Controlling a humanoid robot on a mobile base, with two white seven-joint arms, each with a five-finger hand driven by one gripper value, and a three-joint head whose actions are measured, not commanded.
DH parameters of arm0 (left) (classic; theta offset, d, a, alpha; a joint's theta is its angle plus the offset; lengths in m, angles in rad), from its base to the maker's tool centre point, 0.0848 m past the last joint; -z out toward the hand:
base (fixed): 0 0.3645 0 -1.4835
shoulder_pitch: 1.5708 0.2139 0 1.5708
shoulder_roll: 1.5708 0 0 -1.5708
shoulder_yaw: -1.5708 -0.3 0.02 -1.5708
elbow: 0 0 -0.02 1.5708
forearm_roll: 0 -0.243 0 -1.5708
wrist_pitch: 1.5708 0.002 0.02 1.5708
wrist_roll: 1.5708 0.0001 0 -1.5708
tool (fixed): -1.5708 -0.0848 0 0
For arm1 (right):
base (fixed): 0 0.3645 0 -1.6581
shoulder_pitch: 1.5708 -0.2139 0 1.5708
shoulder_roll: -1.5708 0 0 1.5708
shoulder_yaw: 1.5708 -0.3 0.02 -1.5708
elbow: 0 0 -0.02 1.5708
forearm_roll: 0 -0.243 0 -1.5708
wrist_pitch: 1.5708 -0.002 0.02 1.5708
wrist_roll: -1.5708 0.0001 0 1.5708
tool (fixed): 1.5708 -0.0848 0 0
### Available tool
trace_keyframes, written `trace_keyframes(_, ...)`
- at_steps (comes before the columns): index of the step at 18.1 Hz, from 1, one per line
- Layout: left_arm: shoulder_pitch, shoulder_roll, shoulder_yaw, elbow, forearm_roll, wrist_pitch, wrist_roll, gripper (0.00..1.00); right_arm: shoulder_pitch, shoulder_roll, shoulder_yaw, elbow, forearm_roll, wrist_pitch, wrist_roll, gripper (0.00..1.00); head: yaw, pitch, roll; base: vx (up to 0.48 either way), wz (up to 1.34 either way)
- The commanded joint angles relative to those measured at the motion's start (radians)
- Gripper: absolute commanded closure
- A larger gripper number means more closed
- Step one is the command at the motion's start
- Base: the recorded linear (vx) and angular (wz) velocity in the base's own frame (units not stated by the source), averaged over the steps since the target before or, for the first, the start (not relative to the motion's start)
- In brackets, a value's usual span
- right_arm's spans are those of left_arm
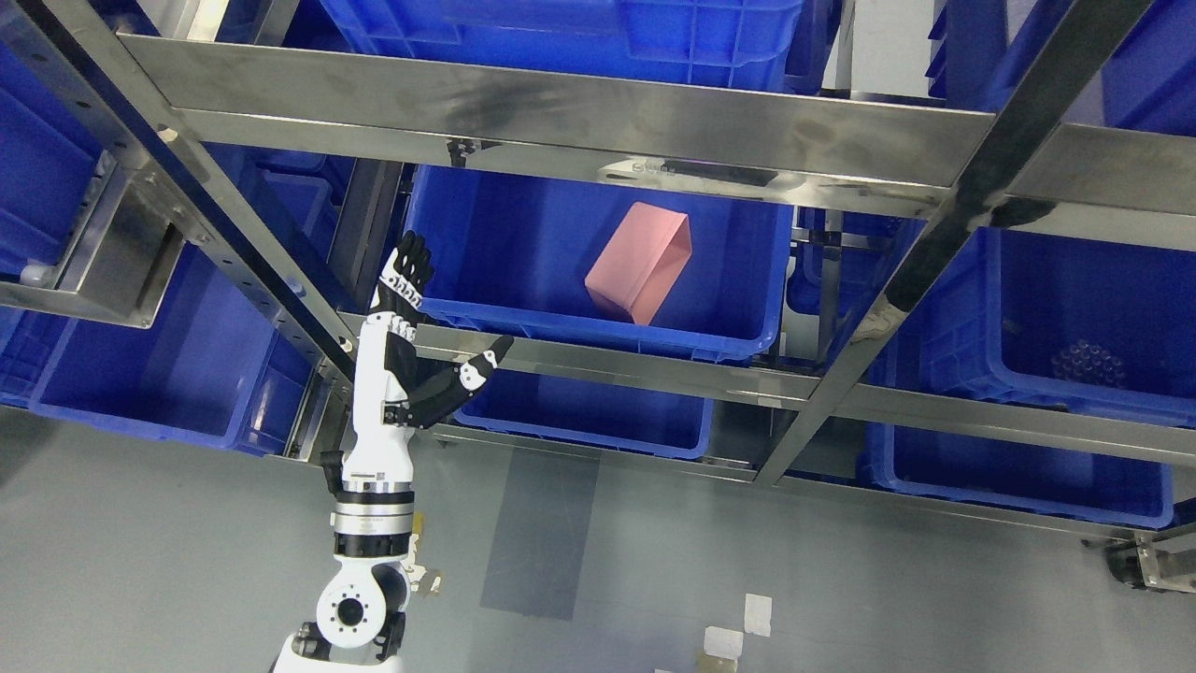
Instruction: Place storage box into left shelf container
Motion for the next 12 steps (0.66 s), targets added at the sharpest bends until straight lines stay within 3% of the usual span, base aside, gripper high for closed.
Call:
trace_keyframes(1,-0.002,0.017,0.009,-0.039,-0.025,0.046,0.0,0.0,-0.003,-0.017,0.0,-0.017,-0.021,-0.001,0.003,0.0,0.0,0.0,0.0,0.0,0.0)
trace_keyframes(12,-0.003,0.017,0.0,-0.036,-0.023,0.056,0.0,0.0,-0.003,-0.017,0.0,-0.017,-0.021,-0.001,0.005,0.0,0.0,0.0,0.0,-0.002,0.0)
